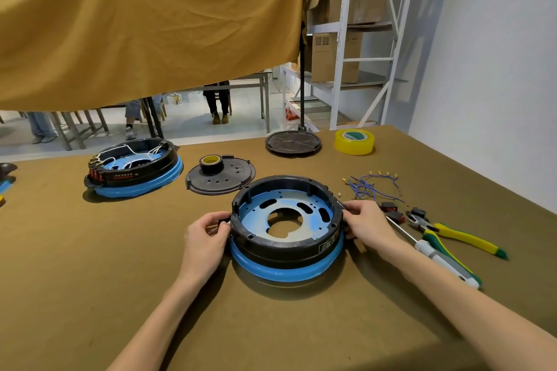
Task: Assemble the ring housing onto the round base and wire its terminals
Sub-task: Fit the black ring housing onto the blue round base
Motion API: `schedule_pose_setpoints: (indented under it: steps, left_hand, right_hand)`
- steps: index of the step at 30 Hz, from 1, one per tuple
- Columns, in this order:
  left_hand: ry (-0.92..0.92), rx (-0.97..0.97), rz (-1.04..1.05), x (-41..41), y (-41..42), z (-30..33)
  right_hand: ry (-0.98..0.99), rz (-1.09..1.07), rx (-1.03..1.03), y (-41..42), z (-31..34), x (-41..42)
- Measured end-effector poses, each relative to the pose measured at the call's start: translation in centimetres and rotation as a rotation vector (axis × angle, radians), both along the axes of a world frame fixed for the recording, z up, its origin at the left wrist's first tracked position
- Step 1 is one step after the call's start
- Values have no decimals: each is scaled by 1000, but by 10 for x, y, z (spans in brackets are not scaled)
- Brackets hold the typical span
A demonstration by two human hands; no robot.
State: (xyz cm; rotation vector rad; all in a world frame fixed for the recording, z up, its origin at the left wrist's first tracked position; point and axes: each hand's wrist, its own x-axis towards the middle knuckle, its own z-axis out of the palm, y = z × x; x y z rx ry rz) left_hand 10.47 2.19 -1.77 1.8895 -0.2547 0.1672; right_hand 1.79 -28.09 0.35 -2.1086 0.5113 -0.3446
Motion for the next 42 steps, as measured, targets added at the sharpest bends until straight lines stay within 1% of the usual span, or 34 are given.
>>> schedule_pose_setpoints:
  steps: [7, 13, 16, 18, 22, 24, 27, 29, 33, 34, 36, 37, 39, 42]
  left_hand:
    - [-11, 11, 2, -5, 4, -1]
    - [-10, 23, -26, -7, 6, -1]
    - [-11, 13, -36, -9, 5, 0]
    - [-28, 9, -32, -10, 4, 1]
    - [-145, -26, 26, -12, 6, 6]
    - [-172, -58, 25, -13, 7, 8]
    - [-138, -75, 12, -14, 7, 9]
    - [-108, -104, 7, -14, 6, 11]
    - [-94, -237, -40, -10, 9, 14]
    - [-46, -288, -56, -7, 11, 15]
    - [178, -442, -127, -5, 9, 21]
    - [288, -488, -165, -5, 6, 24]
    - [438, -514, -192, -5, 4, 29]
    - [624, -485, -262, -3, 8, 41]
  right_hand:
    - [24, 11, 7, 3, 5, 2]
    - [53, 17, 136, -2, 8, -4]
    - [57, -15, 101, -2, 12, 2]
    - [38, -36, 89, 1, 13, 7]
    - [-74, -61, 117, 7, 16, 14]
    - [-128, -57, 152, 8, 21, 17]
    - [-154, -62, 199, 10, 28, 21]
    - [-137, -62, 281, 9, 32, 23]
    - [-69, -21, 463, 5, 35, 24]
    - [-72, -10, 501, 4, 35, 23]
    - [-80, -5, 566, 4, 36, 23]
    - [-81, -10, 596, 3, 36, 23]
    - [-80, -9, 634, 3, 37, 22]
    - [-103, 11, 595, 5, 42, 23]
